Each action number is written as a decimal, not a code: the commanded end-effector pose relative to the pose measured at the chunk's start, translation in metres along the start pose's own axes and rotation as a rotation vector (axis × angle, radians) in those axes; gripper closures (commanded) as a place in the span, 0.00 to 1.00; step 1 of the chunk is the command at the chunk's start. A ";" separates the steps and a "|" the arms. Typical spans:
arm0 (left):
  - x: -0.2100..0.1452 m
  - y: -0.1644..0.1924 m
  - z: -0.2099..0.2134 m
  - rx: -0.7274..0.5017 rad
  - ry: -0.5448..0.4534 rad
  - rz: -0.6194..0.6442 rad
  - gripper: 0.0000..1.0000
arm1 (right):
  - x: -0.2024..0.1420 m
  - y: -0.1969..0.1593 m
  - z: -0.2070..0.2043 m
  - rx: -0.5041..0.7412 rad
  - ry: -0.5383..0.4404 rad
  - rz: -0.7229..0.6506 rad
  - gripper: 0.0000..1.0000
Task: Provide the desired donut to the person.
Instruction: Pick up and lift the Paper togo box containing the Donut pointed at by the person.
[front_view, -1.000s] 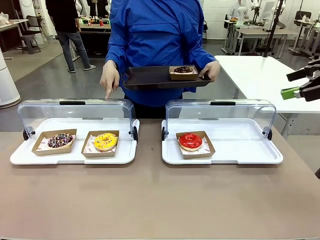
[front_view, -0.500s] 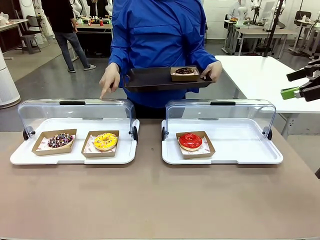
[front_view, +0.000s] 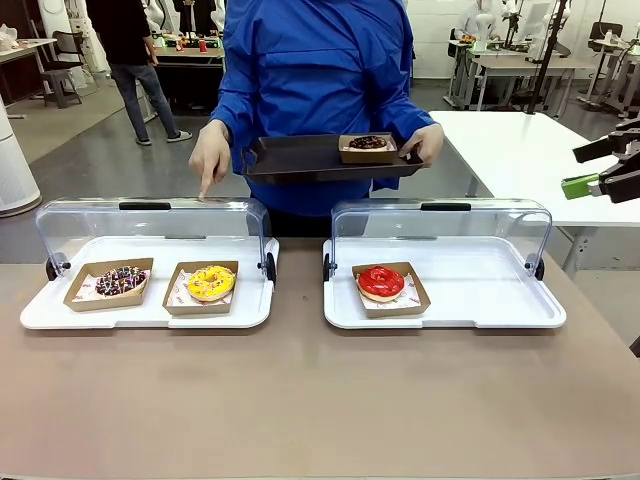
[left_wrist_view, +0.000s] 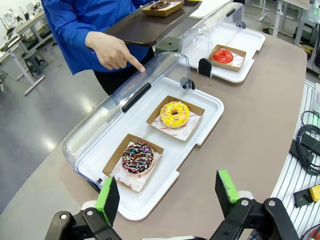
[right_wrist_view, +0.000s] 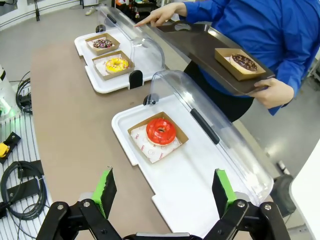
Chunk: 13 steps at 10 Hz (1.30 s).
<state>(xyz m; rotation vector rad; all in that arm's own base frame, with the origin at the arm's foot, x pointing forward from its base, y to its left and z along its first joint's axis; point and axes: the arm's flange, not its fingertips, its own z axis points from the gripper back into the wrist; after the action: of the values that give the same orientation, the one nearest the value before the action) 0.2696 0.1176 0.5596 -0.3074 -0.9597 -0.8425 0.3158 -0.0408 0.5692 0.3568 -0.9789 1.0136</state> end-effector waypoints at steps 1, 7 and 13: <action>-0.001 0.001 0.000 -0.006 -0.004 -0.005 0.00 | 0.000 0.000 0.000 0.008 -0.013 0.000 0.00; 0.042 -0.063 -0.183 -0.114 0.358 -0.377 0.00 | 0.000 0.000 0.000 0.008 -0.013 0.000 0.00; 0.008 -0.066 -0.344 -0.165 0.470 -0.618 0.00 | 0.000 0.000 0.000 0.008 -0.013 0.000 0.00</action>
<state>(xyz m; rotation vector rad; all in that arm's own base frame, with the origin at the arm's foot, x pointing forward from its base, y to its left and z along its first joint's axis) 0.4078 -0.1333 0.3643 0.0682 -0.5138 -1.4752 0.3156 -0.0408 0.5695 0.3571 -0.9787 1.0143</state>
